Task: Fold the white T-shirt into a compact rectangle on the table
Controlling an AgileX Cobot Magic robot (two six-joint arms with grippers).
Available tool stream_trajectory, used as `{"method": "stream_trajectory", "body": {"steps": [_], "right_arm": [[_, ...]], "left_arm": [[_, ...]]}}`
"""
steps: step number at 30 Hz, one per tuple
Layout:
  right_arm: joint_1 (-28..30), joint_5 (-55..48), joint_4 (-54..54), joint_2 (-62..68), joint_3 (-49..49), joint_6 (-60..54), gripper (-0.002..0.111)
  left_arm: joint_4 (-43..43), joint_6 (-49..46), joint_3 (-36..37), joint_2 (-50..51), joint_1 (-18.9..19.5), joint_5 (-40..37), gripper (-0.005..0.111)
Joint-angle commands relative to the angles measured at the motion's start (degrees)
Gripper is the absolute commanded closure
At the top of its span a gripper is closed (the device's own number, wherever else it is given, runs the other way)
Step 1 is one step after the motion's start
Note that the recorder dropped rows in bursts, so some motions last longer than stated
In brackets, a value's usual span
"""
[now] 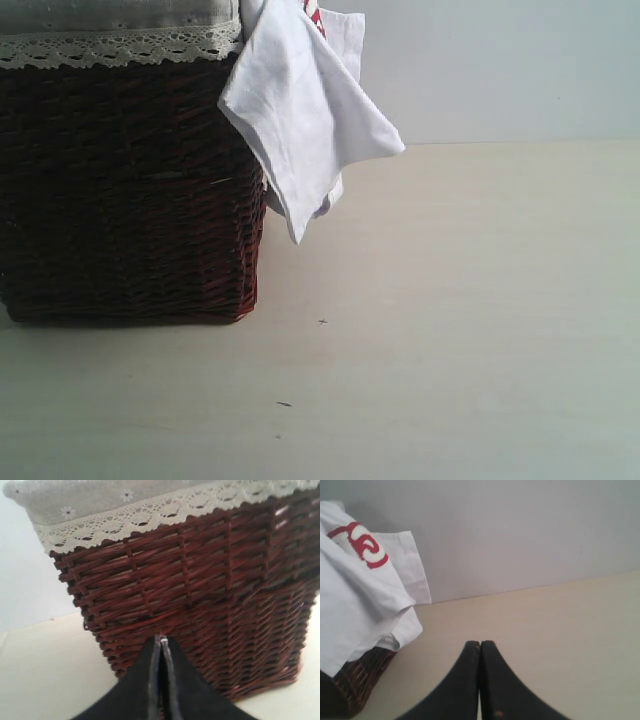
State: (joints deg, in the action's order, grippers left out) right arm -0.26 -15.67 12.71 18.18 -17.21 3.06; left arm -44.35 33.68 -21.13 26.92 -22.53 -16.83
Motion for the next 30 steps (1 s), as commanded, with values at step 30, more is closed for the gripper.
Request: {"method": "stream_trajectory", "body": {"steps": [30], "right_arm": [[-2.4,-22.0,55.4,46.7,-19.9,-87.8,0.108]], "left_arm": [[40.8,-19.3,-26.3,25.8,2.9,-14.3,0.107]]}}
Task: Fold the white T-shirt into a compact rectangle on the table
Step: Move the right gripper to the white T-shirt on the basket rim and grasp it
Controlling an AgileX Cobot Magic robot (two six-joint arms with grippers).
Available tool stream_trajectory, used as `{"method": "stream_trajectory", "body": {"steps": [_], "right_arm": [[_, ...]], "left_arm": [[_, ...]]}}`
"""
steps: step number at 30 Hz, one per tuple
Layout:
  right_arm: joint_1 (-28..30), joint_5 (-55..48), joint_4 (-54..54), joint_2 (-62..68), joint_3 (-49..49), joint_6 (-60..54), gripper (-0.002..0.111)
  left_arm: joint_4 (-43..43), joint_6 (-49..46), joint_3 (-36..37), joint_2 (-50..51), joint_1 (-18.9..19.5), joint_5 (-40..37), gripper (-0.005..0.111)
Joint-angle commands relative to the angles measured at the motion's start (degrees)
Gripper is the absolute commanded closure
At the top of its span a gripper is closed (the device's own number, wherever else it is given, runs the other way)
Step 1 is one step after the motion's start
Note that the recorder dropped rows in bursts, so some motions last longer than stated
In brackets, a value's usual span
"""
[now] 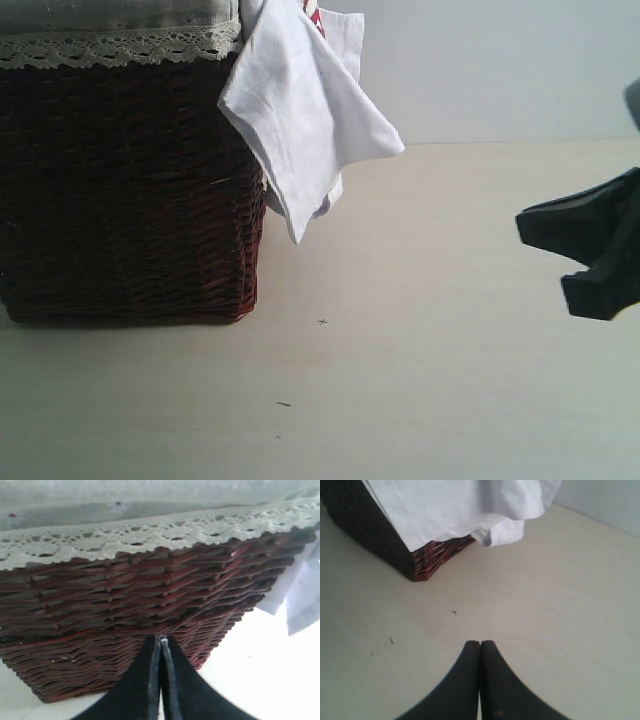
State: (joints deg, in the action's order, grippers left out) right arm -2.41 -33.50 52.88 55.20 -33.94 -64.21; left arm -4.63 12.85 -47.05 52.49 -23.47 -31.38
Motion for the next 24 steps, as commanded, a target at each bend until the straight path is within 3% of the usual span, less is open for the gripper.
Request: {"method": "stream_trajectory", "body": {"steps": [1,4,7,11,14,21,24], "right_arm": [[-0.2,-4.3,18.7,11.4,-3.7,-24.6,0.108],[-0.2,-5.9,34.5,18.3,-4.7,-39.4,0.107],[-0.4,-10.1,42.9,25.5,-7.3,-41.0,0.096],[-7.2,-10.2,44.2,33.4,-12.1,-42.7,0.070],[-11.1,-7.9,44.2,36.5,-14.1,-46.3,0.060],[-17.7,1.0,44.4,37.4,-14.5,-48.8,0.050],[-22.5,16.0,47.1,37.7,-14.8,-52.8,0.050]], "left_arm": [[1.7,1.8,-0.4,0.2,4.6,0.0,0.107],[2.1,1.8,-0.4,0.3,6.3,0.3,0.107],[2.0,1.8,-0.4,0.3,6.3,0.7,0.107],[2.0,1.6,-0.4,0.3,6.3,-0.9,0.107],[1.9,1.0,-0.4,0.3,6.3,-2.5,0.107],[0.4,0.9,-0.4,0.3,6.3,-4.4,0.107],[0.4,0.9,-0.4,0.3,6.3,-4.4,0.107]]}}
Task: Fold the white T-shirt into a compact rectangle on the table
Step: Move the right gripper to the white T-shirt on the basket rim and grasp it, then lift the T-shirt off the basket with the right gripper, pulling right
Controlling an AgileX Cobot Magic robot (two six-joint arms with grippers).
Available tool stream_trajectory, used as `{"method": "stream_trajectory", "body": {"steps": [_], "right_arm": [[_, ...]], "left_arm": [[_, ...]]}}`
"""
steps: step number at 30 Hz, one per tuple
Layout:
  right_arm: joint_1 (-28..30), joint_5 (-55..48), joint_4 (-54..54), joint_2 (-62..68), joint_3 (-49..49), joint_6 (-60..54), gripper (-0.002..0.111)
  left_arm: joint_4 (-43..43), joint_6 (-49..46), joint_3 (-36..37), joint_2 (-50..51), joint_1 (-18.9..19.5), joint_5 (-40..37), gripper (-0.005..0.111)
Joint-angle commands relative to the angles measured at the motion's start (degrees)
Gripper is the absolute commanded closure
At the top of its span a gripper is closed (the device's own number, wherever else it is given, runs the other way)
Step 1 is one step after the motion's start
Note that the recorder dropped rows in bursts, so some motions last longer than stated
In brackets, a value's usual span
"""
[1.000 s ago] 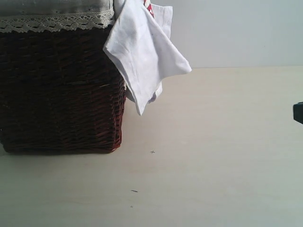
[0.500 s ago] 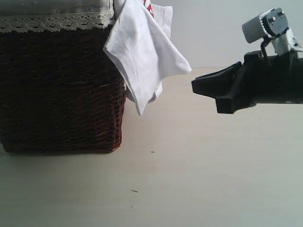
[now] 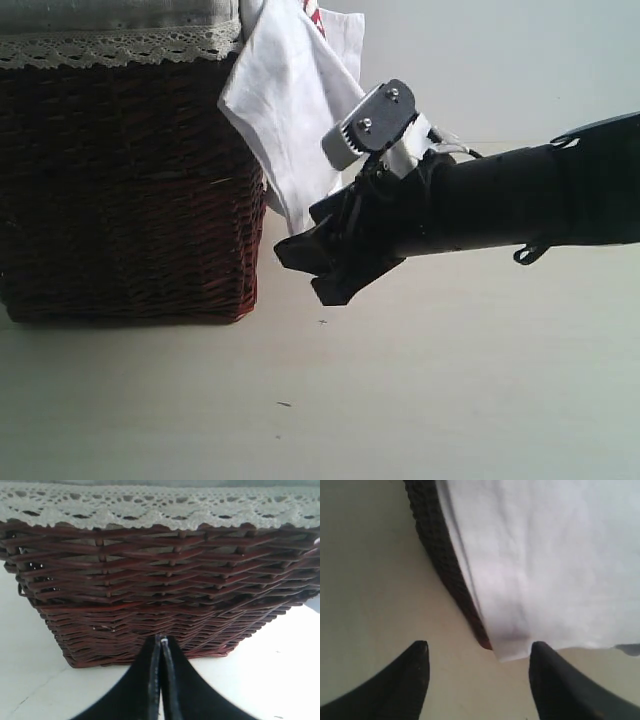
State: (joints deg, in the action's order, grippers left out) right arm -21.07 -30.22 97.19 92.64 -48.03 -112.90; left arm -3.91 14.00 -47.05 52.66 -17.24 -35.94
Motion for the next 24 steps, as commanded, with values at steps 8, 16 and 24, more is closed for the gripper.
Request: {"method": "stream_trajectory", "body": {"steps": [8,16,24], "right_arm": [[-5.6,16.3,2.8,3.4,-9.0,4.7,0.051],[-5.6,23.1,2.8,2.6,-9.1,6.5,0.108],[-5.6,30.7,0.7,-10.9,-9.0,6.1,0.108]], "left_arm": [[-0.4,-0.3,-0.4,0.2,0.1,-0.8,0.107],[-0.5,-0.3,-0.4,0.2,0.1,-1.1,0.107],[-3.1,-0.3,-0.4,0.2,0.1,-1.4,0.107]]}}
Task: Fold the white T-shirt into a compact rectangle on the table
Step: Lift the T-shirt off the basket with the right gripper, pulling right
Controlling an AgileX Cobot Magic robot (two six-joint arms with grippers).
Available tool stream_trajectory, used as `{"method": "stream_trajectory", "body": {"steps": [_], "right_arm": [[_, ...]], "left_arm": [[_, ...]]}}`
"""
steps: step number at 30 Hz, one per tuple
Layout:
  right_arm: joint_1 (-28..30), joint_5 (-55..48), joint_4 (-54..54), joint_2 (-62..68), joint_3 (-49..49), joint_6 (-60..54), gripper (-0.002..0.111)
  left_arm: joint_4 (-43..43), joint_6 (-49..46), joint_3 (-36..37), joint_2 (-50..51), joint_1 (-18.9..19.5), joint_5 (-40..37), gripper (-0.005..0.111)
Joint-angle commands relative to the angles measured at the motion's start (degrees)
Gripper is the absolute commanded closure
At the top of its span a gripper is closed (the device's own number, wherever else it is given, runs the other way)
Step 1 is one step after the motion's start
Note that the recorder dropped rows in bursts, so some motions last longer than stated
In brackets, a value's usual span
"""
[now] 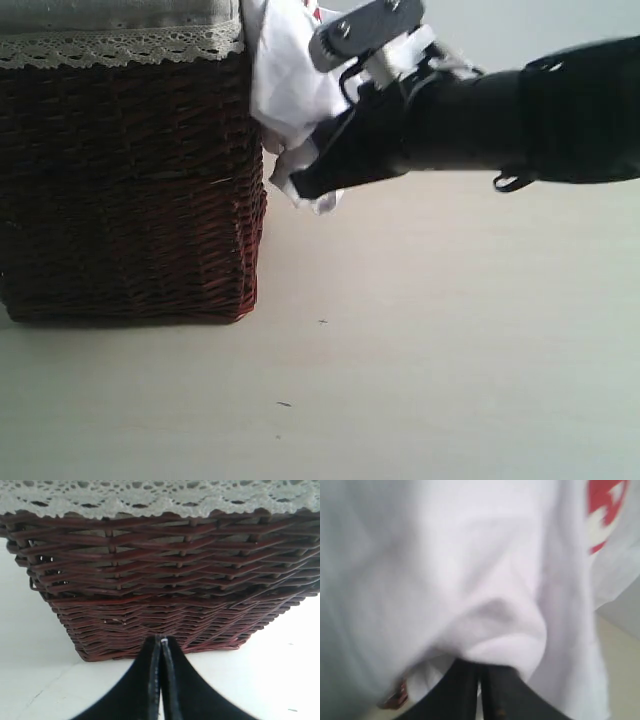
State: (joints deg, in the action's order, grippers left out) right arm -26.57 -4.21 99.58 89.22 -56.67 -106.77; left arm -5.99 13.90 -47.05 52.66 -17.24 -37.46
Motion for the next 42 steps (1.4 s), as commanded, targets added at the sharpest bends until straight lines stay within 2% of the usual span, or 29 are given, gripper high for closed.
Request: {"method": "stream_trajectory", "body": {"steps": [1,9,14,20,30,40,42], "right_arm": [[-0.1,6.1,-2.2,-9.8,-0.3,0.0,0.108],[-0.1,13.9,-3.6,-23.8,-5.4,-6.4,0.108],[-0.1,22.9,0.4,-26.6,-11.4,-14.0,0.108],[-0.1,34.4,-1.3,-27.8,-19.3,-14.6,0.108],[-0.1,34.3,-2.9,-28.5,-36.1,-14.6,0.108],[-0.1,17.9,0.4,-28.5,-49.0,-14.6,0.108],[-0.1,15.4,0.4,-28.5,-50.1,-14.6,0.108]], "left_arm": [[-1.1,-0.2,-0.4,0.2,0.1,0.1,0.107],[-1.1,-0.2,-0.4,0.2,0.1,0.1,0.107],[-1.3,-0.2,-0.4,0.2,0.1,0.1,0.107],[-3.5,-0.2,-0.4,0.2,0.1,0.1,0.107],[-3.9,-0.2,-0.4,0.2,0.1,0.5,0.107],[-4.0,-0.6,-0.4,3.0,0.1,3.0,0.107],[-1.7,-0.6,-0.4,4.6,0.1,4.5,0.107]]}}
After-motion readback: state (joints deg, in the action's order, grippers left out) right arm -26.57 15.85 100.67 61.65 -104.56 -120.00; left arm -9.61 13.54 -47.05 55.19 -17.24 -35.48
